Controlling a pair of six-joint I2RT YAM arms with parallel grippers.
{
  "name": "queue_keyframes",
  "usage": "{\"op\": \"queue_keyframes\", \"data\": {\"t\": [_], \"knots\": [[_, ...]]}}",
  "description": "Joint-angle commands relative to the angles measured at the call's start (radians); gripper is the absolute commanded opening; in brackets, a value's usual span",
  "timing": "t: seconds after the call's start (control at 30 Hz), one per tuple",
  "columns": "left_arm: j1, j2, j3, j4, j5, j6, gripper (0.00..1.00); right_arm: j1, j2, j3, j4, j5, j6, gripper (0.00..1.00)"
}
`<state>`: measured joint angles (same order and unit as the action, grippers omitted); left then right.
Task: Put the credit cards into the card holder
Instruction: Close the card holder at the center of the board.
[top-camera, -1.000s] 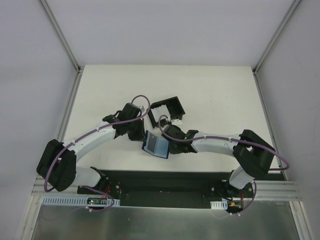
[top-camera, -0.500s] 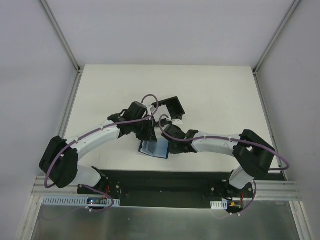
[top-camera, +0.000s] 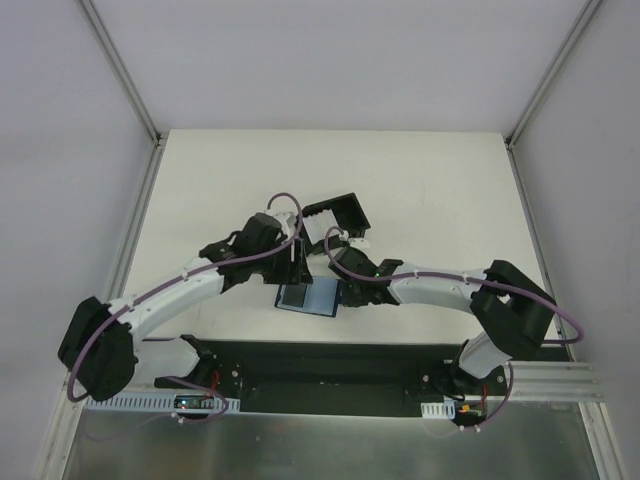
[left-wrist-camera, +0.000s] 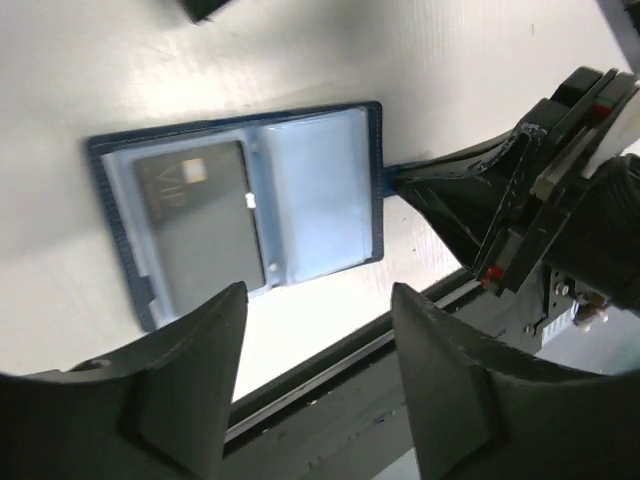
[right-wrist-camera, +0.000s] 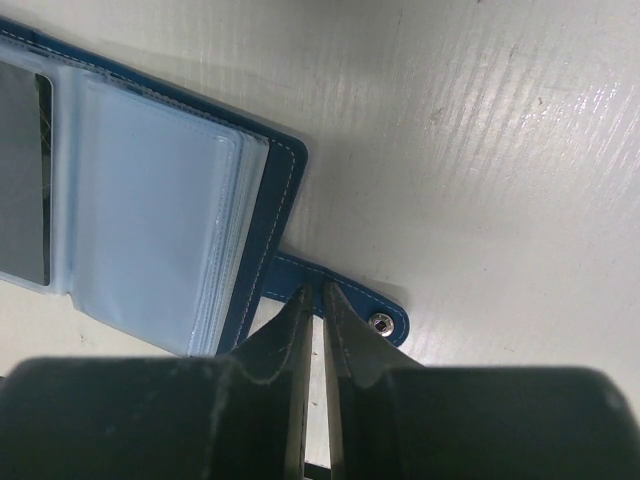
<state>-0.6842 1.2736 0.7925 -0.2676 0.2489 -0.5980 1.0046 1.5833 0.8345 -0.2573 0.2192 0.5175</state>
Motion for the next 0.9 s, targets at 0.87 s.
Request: {"op": "queue_keyframes", "data": {"t": [0.87], "knots": [[0.403,0.184,-0.34,0.559,0.447,-0.003,0.66,-0.011,0.092,-0.052,0.017,-0.073,0.007,0.13]]}}
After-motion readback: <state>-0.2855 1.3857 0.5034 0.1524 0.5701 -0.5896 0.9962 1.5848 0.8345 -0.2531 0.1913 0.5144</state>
